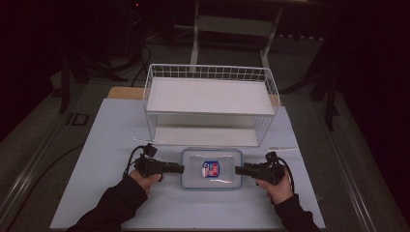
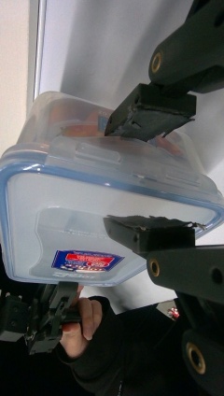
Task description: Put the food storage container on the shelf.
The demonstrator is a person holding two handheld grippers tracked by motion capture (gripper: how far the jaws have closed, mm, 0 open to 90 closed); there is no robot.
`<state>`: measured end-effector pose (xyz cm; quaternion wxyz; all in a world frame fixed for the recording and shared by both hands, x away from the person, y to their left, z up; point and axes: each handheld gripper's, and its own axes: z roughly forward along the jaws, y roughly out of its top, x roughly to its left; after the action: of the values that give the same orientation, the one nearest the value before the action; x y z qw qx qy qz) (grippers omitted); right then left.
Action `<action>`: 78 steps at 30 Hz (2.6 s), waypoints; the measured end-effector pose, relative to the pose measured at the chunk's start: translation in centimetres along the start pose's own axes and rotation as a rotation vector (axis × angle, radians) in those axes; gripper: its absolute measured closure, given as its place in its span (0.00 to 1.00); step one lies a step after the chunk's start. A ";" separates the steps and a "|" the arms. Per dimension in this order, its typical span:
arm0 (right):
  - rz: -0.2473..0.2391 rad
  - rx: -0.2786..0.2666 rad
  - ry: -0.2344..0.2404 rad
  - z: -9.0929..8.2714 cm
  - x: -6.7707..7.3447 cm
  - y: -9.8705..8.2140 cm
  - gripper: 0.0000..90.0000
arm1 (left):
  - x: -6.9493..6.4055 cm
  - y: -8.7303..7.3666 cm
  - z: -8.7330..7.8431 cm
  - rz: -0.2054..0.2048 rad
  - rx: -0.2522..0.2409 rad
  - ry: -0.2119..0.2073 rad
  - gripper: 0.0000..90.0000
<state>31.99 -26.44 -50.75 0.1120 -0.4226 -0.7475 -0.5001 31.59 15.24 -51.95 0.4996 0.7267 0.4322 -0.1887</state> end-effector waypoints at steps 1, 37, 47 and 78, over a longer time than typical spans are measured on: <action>-0.004 0.000 -0.002 0.0 0.1 0.0 0.57 | -0.1 -0.1 0.0 0.005 -0.002 0.004 0.65; -0.100 -0.070 -0.066 -0.4 0.8 3.9 0.59 | -0.9 3.1 -0.7 0.179 -0.151 0.093 0.64; -0.137 -0.090 -0.078 0.4 -1.1 5.1 0.59 | 0.4 4.4 0.5 0.199 -0.195 0.140 0.62; -0.260 -0.195 -0.158 2.1 -4.2 7.7 0.57 | 2.4 6.6 3.0 0.257 -0.346 0.267 0.57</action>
<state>40.84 -25.74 -49.19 -0.0542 -0.3692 -0.7503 -0.5457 38.73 12.75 -51.22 0.5748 0.6979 0.4242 0.0508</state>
